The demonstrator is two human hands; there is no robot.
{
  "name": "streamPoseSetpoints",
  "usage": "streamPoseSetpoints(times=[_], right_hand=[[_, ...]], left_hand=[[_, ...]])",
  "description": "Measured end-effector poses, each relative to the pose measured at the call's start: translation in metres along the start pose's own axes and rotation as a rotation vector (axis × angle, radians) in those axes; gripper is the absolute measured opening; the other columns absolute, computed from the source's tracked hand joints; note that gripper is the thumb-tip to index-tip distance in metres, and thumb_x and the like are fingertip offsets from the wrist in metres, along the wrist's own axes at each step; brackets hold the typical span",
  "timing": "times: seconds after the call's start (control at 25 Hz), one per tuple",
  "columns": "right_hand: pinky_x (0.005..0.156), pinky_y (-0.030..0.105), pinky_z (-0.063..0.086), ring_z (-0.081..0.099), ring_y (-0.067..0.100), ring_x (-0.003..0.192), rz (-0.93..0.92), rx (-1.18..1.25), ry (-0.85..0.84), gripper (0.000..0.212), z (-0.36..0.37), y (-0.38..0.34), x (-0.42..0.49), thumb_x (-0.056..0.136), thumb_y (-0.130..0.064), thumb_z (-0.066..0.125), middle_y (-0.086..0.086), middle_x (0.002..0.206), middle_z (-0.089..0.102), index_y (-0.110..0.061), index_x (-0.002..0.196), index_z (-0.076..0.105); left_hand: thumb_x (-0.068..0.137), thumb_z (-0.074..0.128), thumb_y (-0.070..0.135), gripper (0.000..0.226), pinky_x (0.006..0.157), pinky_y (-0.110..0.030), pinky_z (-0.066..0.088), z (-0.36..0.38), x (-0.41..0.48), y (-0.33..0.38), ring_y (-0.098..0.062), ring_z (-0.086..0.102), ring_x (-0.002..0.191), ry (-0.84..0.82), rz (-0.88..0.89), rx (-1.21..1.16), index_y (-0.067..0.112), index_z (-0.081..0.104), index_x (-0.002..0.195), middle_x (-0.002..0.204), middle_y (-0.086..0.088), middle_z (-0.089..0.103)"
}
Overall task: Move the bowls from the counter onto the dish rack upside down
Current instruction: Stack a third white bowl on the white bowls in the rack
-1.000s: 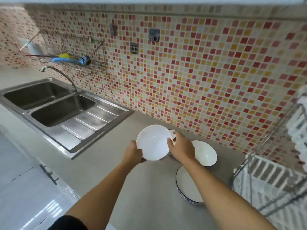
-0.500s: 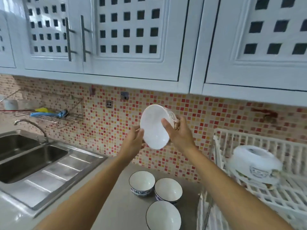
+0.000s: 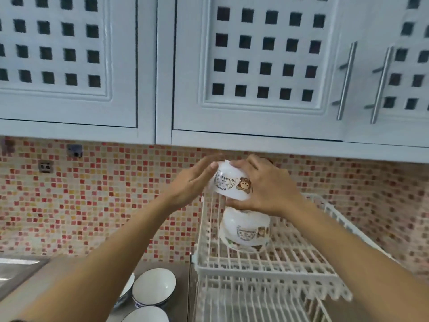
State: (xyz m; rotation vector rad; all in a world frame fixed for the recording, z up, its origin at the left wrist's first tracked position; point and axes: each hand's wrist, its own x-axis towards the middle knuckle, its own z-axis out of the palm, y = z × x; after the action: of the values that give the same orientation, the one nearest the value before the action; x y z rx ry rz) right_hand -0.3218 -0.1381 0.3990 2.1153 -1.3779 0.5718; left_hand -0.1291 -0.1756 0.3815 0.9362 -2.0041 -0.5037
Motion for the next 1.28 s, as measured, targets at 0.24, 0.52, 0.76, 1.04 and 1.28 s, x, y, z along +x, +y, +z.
streamPoseSetpoints(times=[0.24, 0.52, 0.76, 1.04, 1.28], right_hand=[[0.089, 0.041, 0.051, 0.043, 0.021, 0.121, -0.082, 0.004, -0.129, 0.096, 0.018, 0.068, -0.021, 0.065, -0.067, 0.062, 0.005, 0.132, 0.042, -0.019, 0.141, 0.03], [0.09, 0.039, 0.051, 0.056, 0.028, 0.11, -0.284, 0.017, -0.01, 0.097, 0.068, 0.1, -0.031, 0.058, -0.058, 0.077, 0.014, 0.123, 0.053, -0.008, 0.131, 0.037], [0.105, 0.038, 0.028, 0.017, 0.015, 0.137, -0.296, 0.263, -0.058, 0.107, 0.074, 0.112, -0.047, 0.056, -0.079, 0.057, -0.005, 0.151, 0.005, -0.031, 0.14, 0.01], [0.106, 0.035, 0.027, 0.026, 0.019, 0.137, -0.207, 0.369, -0.248, 0.082, 0.083, 0.101, -0.072, 0.071, -0.057, 0.068, -0.001, 0.156, 0.006, -0.034, 0.137, 0.025], [0.085, 0.045, 0.054, 0.047, 0.029, 0.122, -0.327, 0.284, -0.136, 0.076, 0.092, 0.104, -0.079, 0.065, -0.067, 0.064, 0.003, 0.14, 0.024, -0.032, 0.123, 0.03]], left_hand=[[0.079, 0.062, 0.053, 0.075, 0.077, -0.026, 0.056, 0.059, 0.031, 0.001, -0.02, 0.064, 0.102, -0.211, -0.004, 0.182, 0.032, 0.027, 0.141, 0.129, -0.01, 0.058], [0.06, 0.068, 0.068, 0.081, 0.087, -0.044, 0.052, 0.096, 0.034, 0.0, -0.024, 0.056, 0.104, -0.04, -0.07, 0.473, 0.033, 0.037, 0.126, 0.128, -0.002, 0.054], [0.062, 0.069, 0.065, 0.081, 0.096, -0.038, 0.048, 0.095, -0.004, 0.004, -0.022, 0.048, 0.12, 0.049, 0.0, 0.529, 0.031, 0.037, 0.128, 0.146, 0.003, 0.031], [0.062, 0.078, 0.05, 0.069, 0.092, -0.022, 0.042, 0.098, -0.037, -0.014, -0.012, 0.038, 0.109, -0.046, 0.117, 0.526, 0.029, 0.035, 0.112, 0.139, 0.0, 0.023], [0.065, 0.078, 0.044, 0.061, 0.091, -0.018, 0.042, 0.099, -0.041, -0.016, -0.011, 0.042, 0.105, -0.132, 0.091, 0.523, 0.027, 0.039, 0.109, 0.141, 0.004, 0.019]])
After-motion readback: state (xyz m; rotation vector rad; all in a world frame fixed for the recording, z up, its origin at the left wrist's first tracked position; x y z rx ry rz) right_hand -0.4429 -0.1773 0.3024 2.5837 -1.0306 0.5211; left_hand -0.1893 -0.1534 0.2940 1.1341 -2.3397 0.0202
